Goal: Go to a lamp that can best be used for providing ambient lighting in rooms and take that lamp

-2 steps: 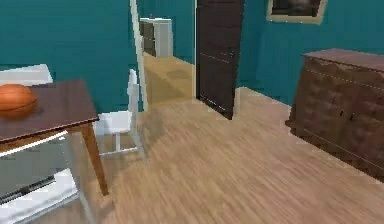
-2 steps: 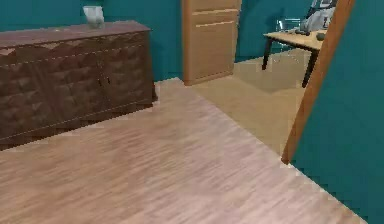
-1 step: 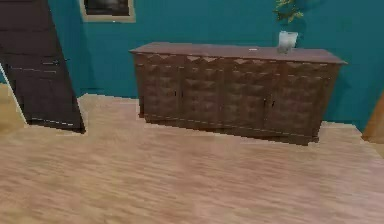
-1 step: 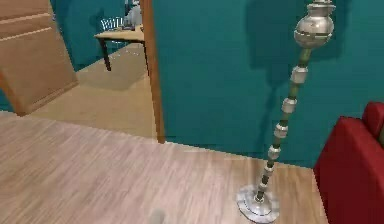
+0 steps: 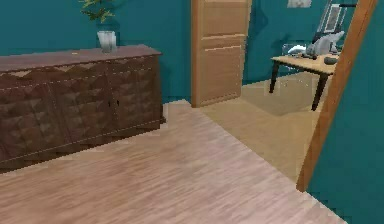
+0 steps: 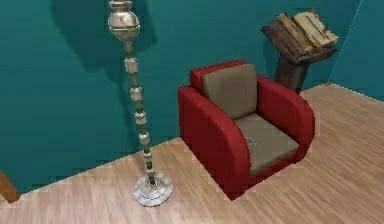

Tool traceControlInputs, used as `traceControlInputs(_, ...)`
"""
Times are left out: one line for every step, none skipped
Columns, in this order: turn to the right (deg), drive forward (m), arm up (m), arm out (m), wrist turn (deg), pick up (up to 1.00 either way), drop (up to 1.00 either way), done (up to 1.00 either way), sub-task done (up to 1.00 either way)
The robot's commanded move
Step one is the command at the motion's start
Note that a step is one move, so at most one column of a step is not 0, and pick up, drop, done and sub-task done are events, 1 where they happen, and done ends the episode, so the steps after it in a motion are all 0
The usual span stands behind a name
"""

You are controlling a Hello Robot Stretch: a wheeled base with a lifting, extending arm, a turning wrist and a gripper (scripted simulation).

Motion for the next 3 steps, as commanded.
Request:
traceControlInputs(12.0, 0.00, 0.00, 0.00, 0.0, 0.00, 0.00, 0.00, 0.00)
traceControlInputs(0.0, 1.00, 0.00, 0.00, 0.0, 0.00, 0.00, 0.00, 0.00)
traceControlInputs(0.0, 0.20, 0.00, 0.00, 0.0, 0.00, 0.00, 0.00, 0.00)
